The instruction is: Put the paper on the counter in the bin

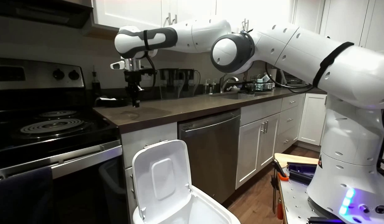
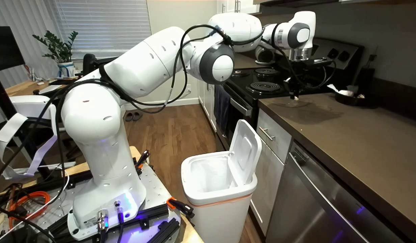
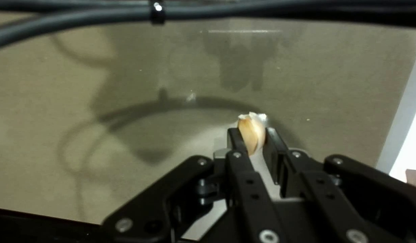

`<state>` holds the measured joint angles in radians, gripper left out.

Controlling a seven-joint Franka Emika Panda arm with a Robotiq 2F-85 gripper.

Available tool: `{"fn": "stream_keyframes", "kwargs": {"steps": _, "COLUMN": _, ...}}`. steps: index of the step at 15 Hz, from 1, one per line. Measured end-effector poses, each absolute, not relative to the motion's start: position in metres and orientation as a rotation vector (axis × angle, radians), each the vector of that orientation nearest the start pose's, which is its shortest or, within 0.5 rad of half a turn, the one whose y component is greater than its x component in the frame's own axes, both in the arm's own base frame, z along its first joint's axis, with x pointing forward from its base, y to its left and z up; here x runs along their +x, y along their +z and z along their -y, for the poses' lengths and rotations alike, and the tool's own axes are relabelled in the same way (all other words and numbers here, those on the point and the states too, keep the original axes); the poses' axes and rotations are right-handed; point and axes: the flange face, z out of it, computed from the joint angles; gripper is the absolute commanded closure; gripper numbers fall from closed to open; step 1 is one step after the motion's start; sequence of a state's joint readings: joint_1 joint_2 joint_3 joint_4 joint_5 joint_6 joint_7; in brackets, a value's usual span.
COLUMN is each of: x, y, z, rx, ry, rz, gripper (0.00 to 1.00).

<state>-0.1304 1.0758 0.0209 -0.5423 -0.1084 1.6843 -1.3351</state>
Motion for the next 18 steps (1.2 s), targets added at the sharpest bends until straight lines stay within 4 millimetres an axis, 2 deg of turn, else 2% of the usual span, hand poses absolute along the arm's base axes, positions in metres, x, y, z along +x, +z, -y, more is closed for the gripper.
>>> {"fn": "stream_keyframes", "kwargs": {"steps": 4, "x": 0.793, "y": 0.373, "z": 0.108, "rx": -2.695, "ry": 0.017, "rz": 1.826, "gripper": 0.95}}
{"fn": "stream_keyframes", "kwargs": {"steps": 9, "x": 0.794, "y": 0.377, "z": 0.103, "rx": -2.862, "ry": -0.007, "rz": 1.581, "gripper": 0.95}}
{"fn": "stream_keyframes", "kwargs": {"steps": 15, "x": 0.797, "y": 0.379, "z": 0.063, "rx": -2.883, "ry": -0.014, "rz": 1.524, "gripper": 0.95}}
{"fn": "stream_keyframes", "kwargs": {"steps": 16, "x": 0.797, "y": 0.378, "z": 0.055, "rx": -2.887, "ry": -0.015, "rz": 1.515, "gripper": 0.80}}
{"fn": "stream_keyframes", "kwargs": {"steps": 18, "x": 0.798, "y": 0.376, "z": 0.050, "rx": -2.882, "ry": -0.012, "rz": 1.521, "gripper": 0.80}}
